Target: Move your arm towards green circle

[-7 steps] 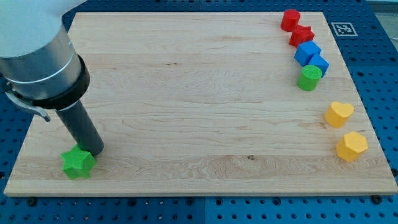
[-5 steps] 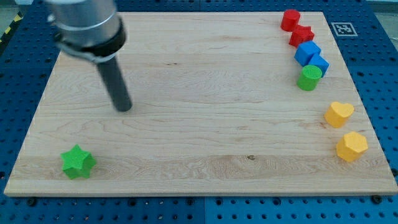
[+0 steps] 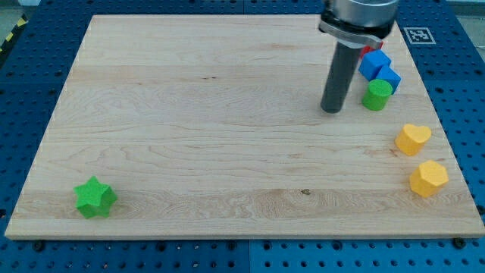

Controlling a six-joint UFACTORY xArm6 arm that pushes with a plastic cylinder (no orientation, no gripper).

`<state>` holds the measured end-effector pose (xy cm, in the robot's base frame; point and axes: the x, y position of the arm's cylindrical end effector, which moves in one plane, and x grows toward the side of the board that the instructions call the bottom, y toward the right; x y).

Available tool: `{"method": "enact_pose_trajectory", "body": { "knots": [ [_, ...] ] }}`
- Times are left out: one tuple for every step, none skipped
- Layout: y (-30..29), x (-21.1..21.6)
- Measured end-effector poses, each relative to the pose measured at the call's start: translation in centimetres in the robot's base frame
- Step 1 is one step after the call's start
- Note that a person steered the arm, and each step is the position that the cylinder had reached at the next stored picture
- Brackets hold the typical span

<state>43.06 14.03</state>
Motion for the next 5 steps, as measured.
{"method": "enact_pose_trajectory", "body": {
  "knots": [
    [0.0,0.0],
    [0.6,0.3],
    [2.3,1.3],
    [3.0,1.6],
    [3.0,1.6]
  ]
}}
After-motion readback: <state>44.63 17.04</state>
